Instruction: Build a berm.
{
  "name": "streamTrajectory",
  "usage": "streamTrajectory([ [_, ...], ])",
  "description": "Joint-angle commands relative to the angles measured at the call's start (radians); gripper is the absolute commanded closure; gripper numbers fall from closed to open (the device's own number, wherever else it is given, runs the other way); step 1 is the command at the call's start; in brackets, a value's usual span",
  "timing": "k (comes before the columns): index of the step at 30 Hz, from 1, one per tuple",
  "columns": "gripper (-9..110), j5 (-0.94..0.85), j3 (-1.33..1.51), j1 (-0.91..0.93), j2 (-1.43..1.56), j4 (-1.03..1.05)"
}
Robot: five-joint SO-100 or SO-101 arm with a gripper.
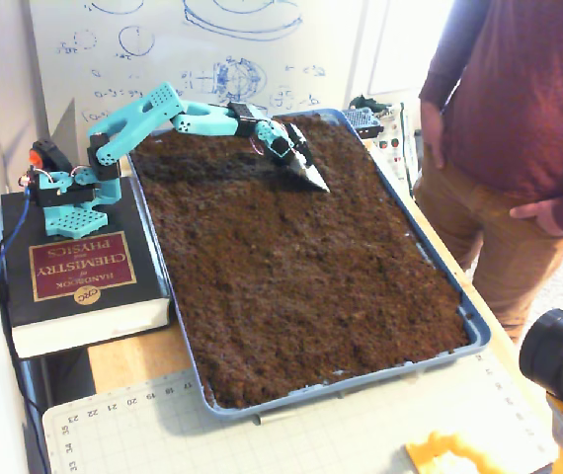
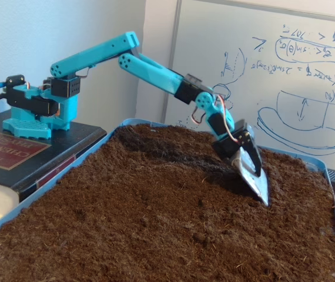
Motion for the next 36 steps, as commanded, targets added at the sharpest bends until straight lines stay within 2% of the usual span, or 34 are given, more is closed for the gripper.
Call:
streamTrajectory([
  [1,101,-0.012,0.098,0.017,0.192,0.077],
  [11,101,0.002,0.469,0.015,0.543,0.172],
  [22,101,0.009,0.657,0.017,0.833,0.173],
  [28,101,0.189,0.443,0.005,0.801,0.16],
  [31,101,0.252,0.229,0.003,0.589,0.156],
  [36,101,0.252,-0.201,0.008,0.15,0.156],
])
